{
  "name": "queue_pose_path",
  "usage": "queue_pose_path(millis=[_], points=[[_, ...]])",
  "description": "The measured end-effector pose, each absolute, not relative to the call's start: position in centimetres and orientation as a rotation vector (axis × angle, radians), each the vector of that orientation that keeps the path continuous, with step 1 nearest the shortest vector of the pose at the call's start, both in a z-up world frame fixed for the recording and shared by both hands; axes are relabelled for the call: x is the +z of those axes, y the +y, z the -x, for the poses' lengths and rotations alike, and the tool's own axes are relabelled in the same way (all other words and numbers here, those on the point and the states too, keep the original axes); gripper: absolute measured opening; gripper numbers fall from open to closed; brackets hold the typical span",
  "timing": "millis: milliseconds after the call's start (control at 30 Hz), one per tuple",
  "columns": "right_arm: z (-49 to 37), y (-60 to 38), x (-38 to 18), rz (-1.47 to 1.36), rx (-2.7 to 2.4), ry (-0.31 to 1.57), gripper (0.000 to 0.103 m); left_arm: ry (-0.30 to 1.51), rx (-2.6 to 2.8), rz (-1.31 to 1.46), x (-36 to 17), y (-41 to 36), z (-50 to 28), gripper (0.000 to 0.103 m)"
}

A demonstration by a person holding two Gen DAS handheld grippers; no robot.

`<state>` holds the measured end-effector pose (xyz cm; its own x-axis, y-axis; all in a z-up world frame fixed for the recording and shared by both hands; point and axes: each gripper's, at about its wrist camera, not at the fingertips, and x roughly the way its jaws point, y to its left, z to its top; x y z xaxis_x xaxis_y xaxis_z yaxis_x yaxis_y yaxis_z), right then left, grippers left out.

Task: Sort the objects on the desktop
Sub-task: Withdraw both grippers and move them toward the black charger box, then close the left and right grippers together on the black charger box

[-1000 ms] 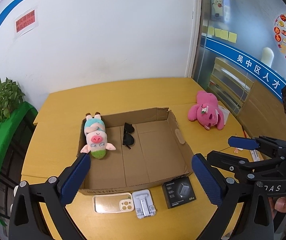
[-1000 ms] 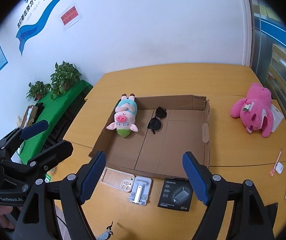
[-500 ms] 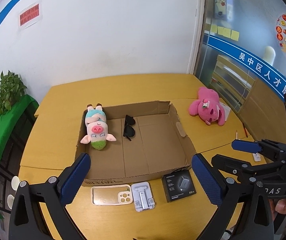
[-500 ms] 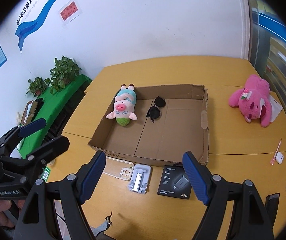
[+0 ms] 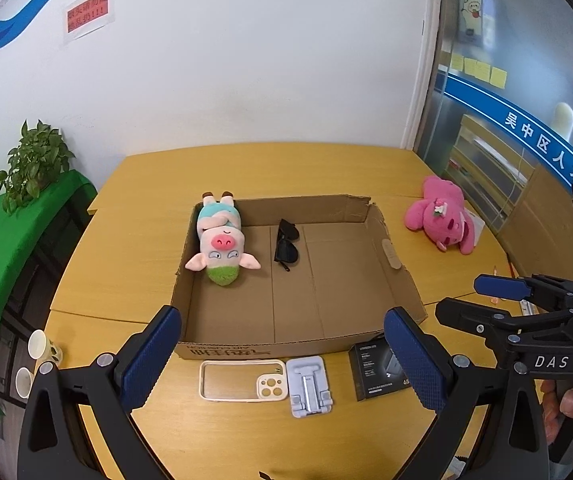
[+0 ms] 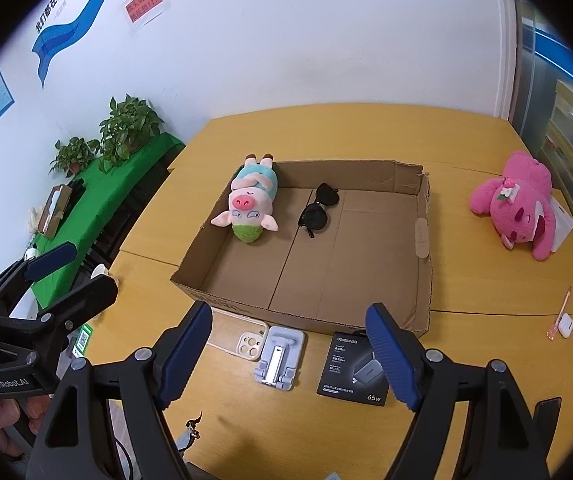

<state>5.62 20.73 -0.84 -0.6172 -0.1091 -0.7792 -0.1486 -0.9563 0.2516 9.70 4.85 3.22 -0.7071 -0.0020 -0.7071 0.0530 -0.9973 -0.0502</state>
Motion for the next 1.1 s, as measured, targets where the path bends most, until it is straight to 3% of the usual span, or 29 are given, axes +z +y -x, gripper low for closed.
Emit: queue_pose_path(millis=[333, 733, 1100], points=[[-6.1, 21.2, -3.9, 1.452, 2.74, 0.403, 0.08, 0.214, -2.838, -1.325, 0.2, 4.4, -8.6, 0.102], [-9.1, 25.0, -17.3, 1.832, 2.407, 0.644, 0.081, 0.212, -2.743, -1.762, -8.8, 7.2, -6.9, 0.102], [-9.0, 25.7, -20.6, 1.838, 2.46, 0.531, 0.081, 0.405, -2.758, -2.023, -15.7, 10.0, -3.7, 0.102]])
